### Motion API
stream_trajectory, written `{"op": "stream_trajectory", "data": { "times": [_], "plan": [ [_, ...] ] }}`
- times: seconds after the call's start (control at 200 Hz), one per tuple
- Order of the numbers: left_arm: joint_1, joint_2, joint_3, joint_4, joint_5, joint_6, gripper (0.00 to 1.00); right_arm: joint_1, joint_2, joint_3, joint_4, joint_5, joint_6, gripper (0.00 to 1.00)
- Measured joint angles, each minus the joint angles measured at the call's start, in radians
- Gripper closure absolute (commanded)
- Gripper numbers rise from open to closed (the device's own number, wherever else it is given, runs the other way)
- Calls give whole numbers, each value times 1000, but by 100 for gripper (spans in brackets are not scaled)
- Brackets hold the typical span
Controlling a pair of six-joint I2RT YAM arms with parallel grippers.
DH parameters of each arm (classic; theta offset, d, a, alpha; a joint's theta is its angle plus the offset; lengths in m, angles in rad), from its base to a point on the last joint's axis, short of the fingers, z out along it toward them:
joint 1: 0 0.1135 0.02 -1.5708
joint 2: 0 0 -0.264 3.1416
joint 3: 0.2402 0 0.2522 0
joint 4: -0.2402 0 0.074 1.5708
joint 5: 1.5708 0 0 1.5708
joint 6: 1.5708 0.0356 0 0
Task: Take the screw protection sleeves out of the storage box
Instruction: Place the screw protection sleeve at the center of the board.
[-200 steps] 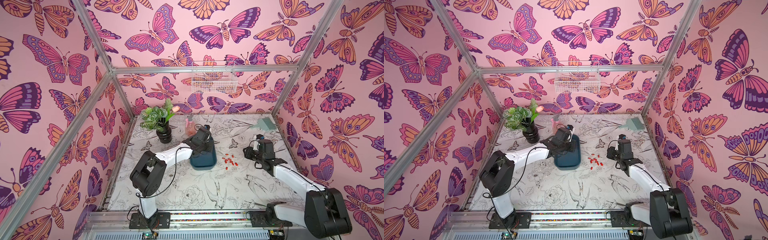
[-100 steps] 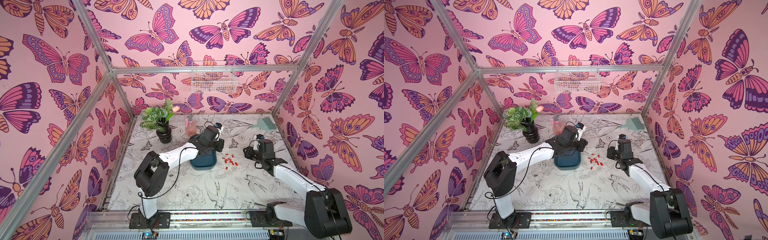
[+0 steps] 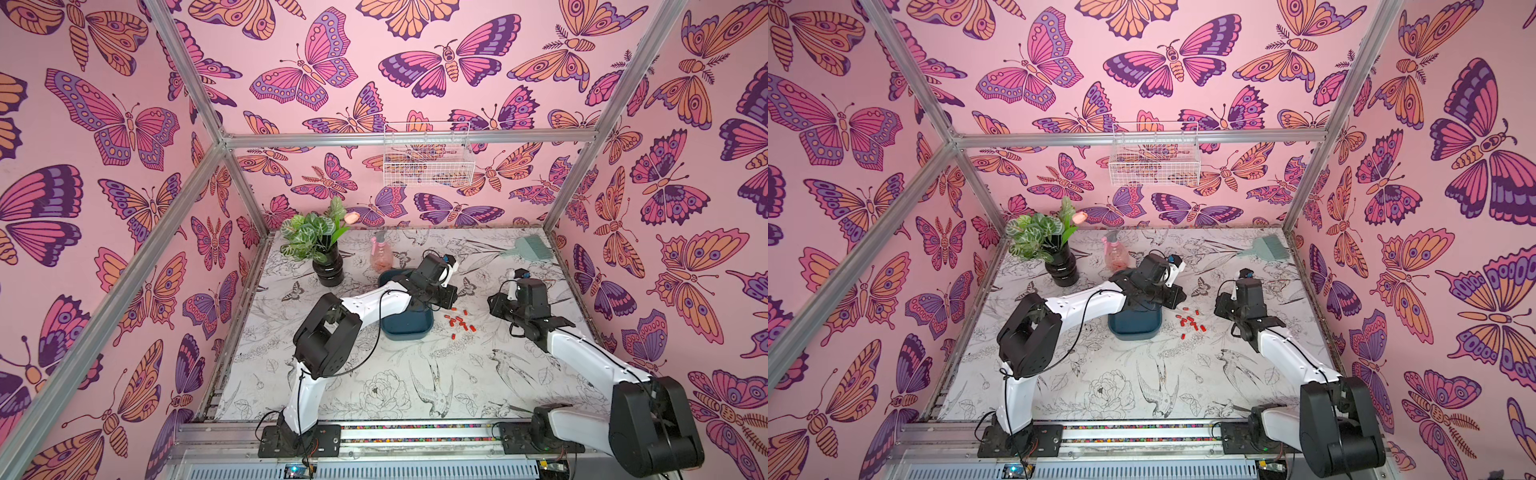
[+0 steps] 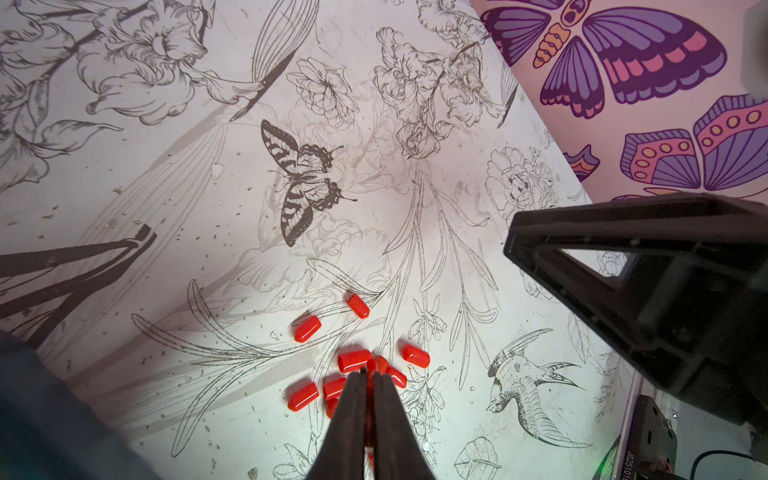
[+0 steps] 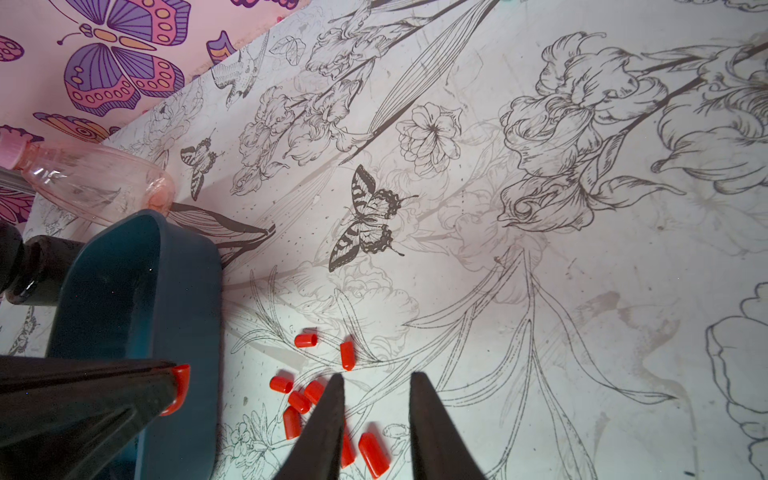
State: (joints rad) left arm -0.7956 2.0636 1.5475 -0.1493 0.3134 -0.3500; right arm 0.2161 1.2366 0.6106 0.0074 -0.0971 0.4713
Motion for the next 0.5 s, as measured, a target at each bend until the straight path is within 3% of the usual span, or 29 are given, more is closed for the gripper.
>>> {"op": "stream_trajectory", "data": {
  "times": [0.501],
  "plan": [
    [-50,163,205,-192,7,44,89,-13,-12,-5,3,8,1,69]
  ]
}}
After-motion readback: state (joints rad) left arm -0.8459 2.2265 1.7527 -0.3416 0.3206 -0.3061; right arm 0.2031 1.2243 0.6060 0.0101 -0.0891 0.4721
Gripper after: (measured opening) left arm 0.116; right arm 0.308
